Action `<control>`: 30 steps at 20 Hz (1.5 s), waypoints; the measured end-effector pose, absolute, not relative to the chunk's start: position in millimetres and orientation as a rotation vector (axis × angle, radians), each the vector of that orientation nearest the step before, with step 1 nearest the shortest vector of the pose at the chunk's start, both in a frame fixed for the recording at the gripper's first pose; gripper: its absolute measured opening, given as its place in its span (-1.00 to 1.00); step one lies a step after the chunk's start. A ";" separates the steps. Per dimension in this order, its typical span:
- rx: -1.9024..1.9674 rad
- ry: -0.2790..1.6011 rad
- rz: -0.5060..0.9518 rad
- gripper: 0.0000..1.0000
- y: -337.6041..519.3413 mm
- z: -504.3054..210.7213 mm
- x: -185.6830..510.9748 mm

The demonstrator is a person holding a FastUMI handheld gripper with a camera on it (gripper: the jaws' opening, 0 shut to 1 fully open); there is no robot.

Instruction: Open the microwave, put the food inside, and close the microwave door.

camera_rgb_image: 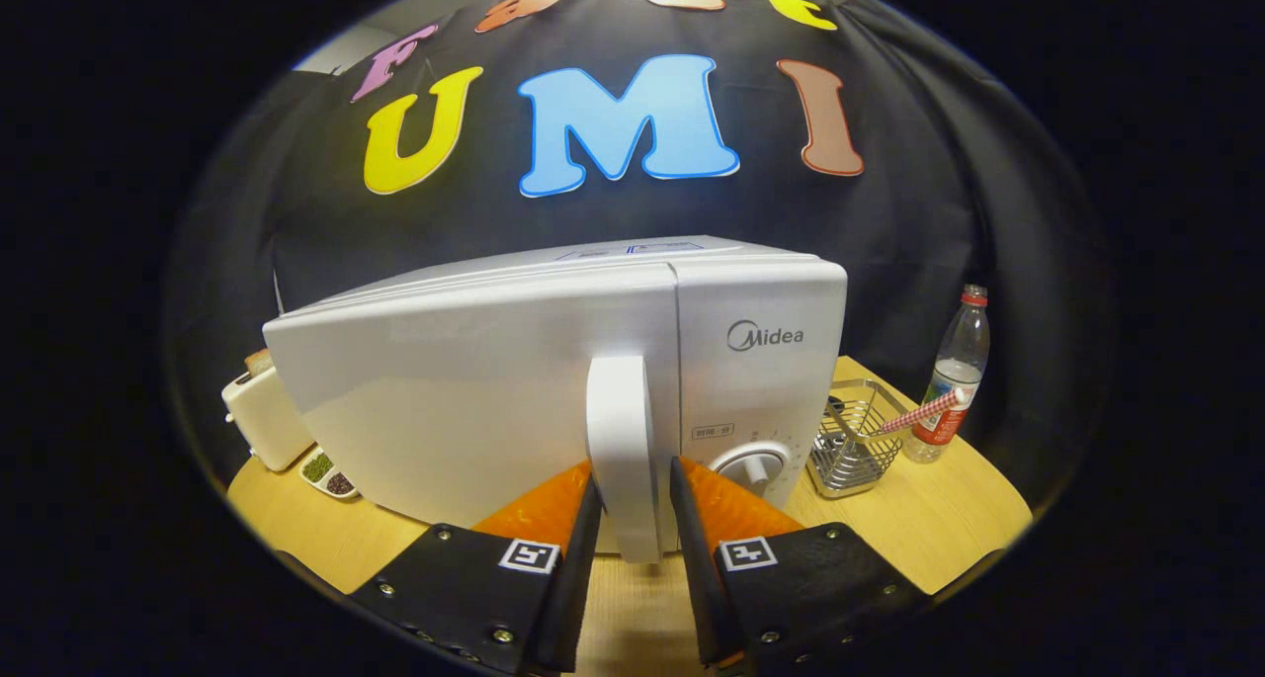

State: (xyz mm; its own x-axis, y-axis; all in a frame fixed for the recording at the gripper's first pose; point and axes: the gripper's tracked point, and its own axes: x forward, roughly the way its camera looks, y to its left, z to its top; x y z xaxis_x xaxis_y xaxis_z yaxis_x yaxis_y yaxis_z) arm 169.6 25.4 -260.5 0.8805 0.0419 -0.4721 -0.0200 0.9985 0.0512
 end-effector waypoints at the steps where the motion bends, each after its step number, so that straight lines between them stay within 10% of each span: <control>1: 0.036 0.494 0.029 -0.39 25.4 -258.9 170.4; 12: -0.009 0.542 0.022 -0.91 25.9 -261.6 168.8; 30: 0.017 0.610 0.013 -0.64 57.9 -246.6 65.6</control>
State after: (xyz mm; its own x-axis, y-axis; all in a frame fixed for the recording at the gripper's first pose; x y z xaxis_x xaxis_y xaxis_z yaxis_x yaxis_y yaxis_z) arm 65.6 57.9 -246.6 0.8194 0.0172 -0.5730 -0.0071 0.9998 0.0199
